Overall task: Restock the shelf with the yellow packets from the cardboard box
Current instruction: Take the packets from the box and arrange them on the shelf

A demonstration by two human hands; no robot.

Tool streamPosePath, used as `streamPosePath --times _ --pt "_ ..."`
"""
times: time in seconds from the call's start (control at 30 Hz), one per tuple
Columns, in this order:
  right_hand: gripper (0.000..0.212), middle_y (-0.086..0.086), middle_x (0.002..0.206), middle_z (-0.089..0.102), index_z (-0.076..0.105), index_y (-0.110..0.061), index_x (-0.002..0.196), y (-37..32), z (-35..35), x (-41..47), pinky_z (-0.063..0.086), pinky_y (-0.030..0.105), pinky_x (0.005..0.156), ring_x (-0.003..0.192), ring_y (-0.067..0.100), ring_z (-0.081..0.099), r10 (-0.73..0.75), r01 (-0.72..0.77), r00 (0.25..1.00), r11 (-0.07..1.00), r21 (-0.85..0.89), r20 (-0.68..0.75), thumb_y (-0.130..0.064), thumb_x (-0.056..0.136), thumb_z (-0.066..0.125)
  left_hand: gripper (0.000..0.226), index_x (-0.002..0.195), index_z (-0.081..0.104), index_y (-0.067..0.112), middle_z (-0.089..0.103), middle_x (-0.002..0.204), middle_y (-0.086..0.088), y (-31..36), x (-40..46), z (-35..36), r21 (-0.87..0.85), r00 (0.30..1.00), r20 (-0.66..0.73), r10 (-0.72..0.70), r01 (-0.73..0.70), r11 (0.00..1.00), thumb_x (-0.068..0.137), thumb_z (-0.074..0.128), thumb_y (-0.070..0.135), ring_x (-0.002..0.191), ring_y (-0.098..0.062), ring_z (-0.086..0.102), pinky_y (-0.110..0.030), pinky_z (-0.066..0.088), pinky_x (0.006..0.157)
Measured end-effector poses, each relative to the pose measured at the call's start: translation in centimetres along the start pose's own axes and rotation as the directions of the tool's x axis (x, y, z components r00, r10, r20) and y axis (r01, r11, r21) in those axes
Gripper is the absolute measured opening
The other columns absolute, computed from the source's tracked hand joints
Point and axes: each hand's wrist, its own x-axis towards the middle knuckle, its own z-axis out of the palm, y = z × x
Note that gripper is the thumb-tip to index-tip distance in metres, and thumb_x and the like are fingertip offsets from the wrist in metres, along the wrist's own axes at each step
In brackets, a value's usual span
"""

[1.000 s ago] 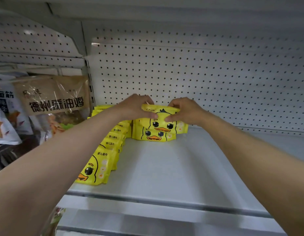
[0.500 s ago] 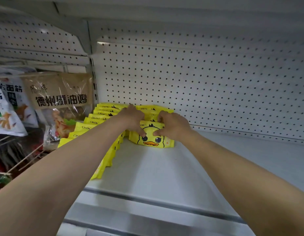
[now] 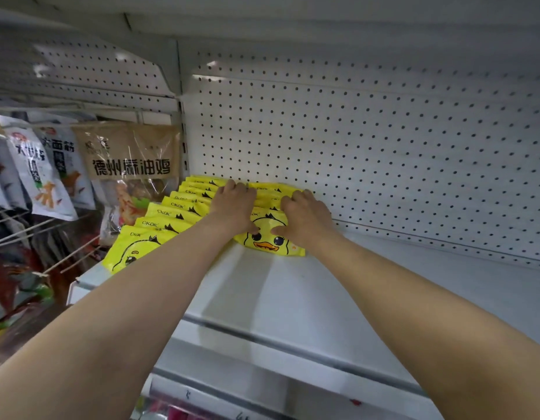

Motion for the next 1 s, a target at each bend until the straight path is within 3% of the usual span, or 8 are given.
streamPosePath --times 0.13,0.3,0.4,0.57,0.7,1.0 --pt "0.06 0.005 0.126 0.055 0.052 -0.016 0.129 -0.9 -1.4 -0.6 0.044 0.04 0.088 0.124 0.026 0.042 0.015 -0.015 1.0 0.999 -0.047 -0.014 -0.053 0.084 0.068 0.086 0.142 0.04 0.018 0.043 0.139 -0.008 -0.2 -1.8 -0.7 -0.036 0.999 -0.04 -0.012 0.011 0.999 0.071 0.08 0.048 0.134 -0.029 0.033 -0.041 0.033 0.108" --pt "0.055 0.007 0.129 0.053 0.05 -0.018 0.132 -3.1 -5.3 -1.9 0.047 0.041 0.091 0.124 0.027 0.045 0.04 -0.038 0.999 0.995 0.088 -0.023 -0.044 0.088 0.067 0.073 0.139 0.043 0.022 0.045 0.133 -0.008 -3.0 -5.8 -4.5 -0.149 0.994 -0.11 -0.027 0.01 0.989 0.075 0.079 0.027 0.129 -0.029 0.037 -0.042 0.043 0.096" --pt "0.051 0.006 0.128 0.052 0.051 -0.022 0.131 -5.9 -8.0 -3.4 0.045 0.039 0.089 0.123 0.027 0.047 0.012 -0.003 0.998 0.986 0.167 -0.055 -0.042 0.087 0.067 0.073 0.139 0.044 0.023 0.044 0.133 -0.009 -6.0 -9.8 -6.6 -0.222 0.987 -0.155 -0.036 0.0 0.975 0.075 0.079 0.022 0.129 -0.032 0.038 -0.049 0.046 0.097" --pt "0.054 0.002 0.134 0.05 0.05 -0.031 0.132 -12.7 -11.8 -7.1 0.043 0.038 0.095 0.126 0.026 0.047 -0.141 0.163 0.984 0.963 0.214 -0.112 -0.048 0.085 0.07 0.07 0.132 0.05 0.023 0.049 0.123 -0.009 -12.4 -18.9 -8.4 -0.242 0.967 -0.243 -0.074 0.013 0.97 0.071 0.083 0.024 0.119 -0.034 0.045 -0.046 0.044 0.096" --pt "0.055 -0.003 0.139 0.048 0.049 -0.032 0.134 -17.7 -12.8 -10.6 0.042 0.034 0.096 0.128 0.021 0.046 -0.293 0.322 0.943 0.921 0.218 -0.156 -0.047 0.086 0.069 0.068 0.135 0.05 0.021 0.049 0.128 -0.01 -16.1 -26.1 -9.0 -0.236 0.941 -0.312 -0.131 0.057 0.97 0.074 0.08 0.026 0.12 -0.034 0.045 -0.044 0.042 0.097" --pt "0.049 -0.001 0.13 0.055 0.055 -0.028 0.131 -31.0 -10.5 -14.8 0.044 0.039 0.1 0.124 0.023 0.048 -0.512 0.553 0.833 0.786 0.277 -0.21 -0.051 0.088 0.064 0.061 0.139 0.047 0.025 0.047 0.134 -0.006 -22.6 -39.8 -7.4 -0.203 0.897 -0.316 -0.308 0.253 0.946 0.085 0.068 0.046 0.124 -0.032 0.043 -0.046 0.045 0.099"
